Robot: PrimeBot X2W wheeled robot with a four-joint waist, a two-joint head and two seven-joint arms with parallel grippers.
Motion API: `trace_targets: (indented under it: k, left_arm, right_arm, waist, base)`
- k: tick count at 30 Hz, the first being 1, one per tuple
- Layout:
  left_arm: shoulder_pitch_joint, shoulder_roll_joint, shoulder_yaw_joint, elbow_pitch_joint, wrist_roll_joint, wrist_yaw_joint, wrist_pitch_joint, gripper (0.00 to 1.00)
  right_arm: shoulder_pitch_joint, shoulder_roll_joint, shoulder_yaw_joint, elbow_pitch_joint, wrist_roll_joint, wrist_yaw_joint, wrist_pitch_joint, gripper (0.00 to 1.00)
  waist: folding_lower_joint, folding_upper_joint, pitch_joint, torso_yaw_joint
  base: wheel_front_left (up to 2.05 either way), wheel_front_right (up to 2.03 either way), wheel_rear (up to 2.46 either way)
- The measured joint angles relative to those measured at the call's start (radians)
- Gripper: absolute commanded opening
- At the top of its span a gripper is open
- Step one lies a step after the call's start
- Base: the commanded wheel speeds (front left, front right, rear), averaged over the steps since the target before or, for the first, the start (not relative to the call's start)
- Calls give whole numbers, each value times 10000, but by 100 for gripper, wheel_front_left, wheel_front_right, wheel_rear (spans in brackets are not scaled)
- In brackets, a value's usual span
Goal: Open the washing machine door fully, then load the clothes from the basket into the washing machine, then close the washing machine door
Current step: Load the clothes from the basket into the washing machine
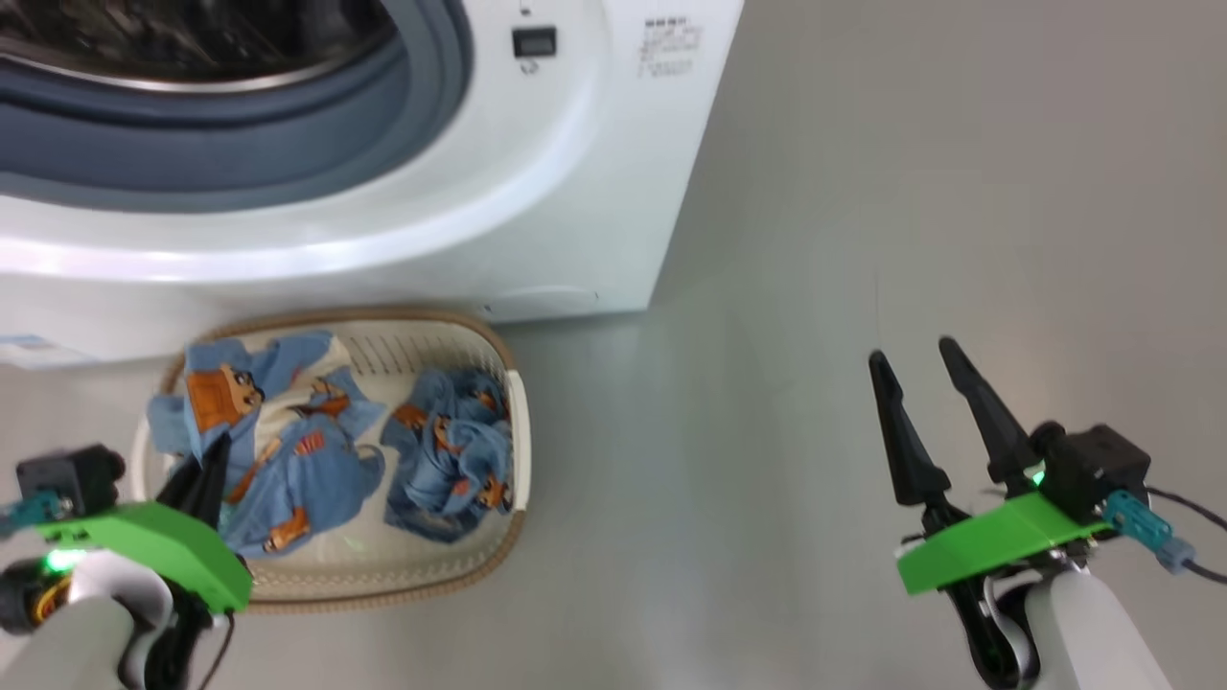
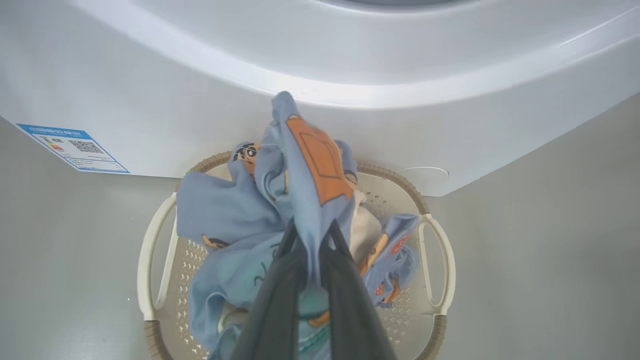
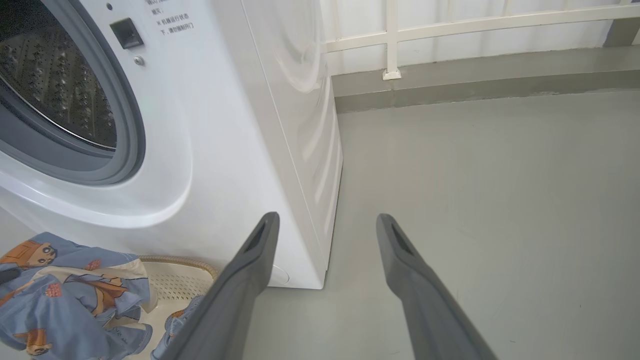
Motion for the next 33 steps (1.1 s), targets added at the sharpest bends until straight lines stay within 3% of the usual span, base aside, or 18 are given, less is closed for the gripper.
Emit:
trace_targets:
  k: [13, 24, 33]
  left_arm:
    - [2404, -566, 2796, -2230, 2161, 2, 0, 0]
    - [4291, -989, 4514, -4077, 3103, 2, 0, 0]
    - [5743, -1680, 5917, -5505, 3630, 2, 0, 0]
  right_arm:
    - [1137, -479, -123, 130, 314, 0, 0, 100]
    - [1749, -558, -408, 128, 420, 0, 0, 100]
    - [1980, -564, -546, 102, 483, 0, 0, 100]
  waist:
    - [0, 0, -1653, 462]
    - [0, 0, -2418, 616]
    - [0, 0, -2781, 659]
  base:
    - [0, 0, 0]
    - [0, 0, 0]
    - [0, 0, 0]
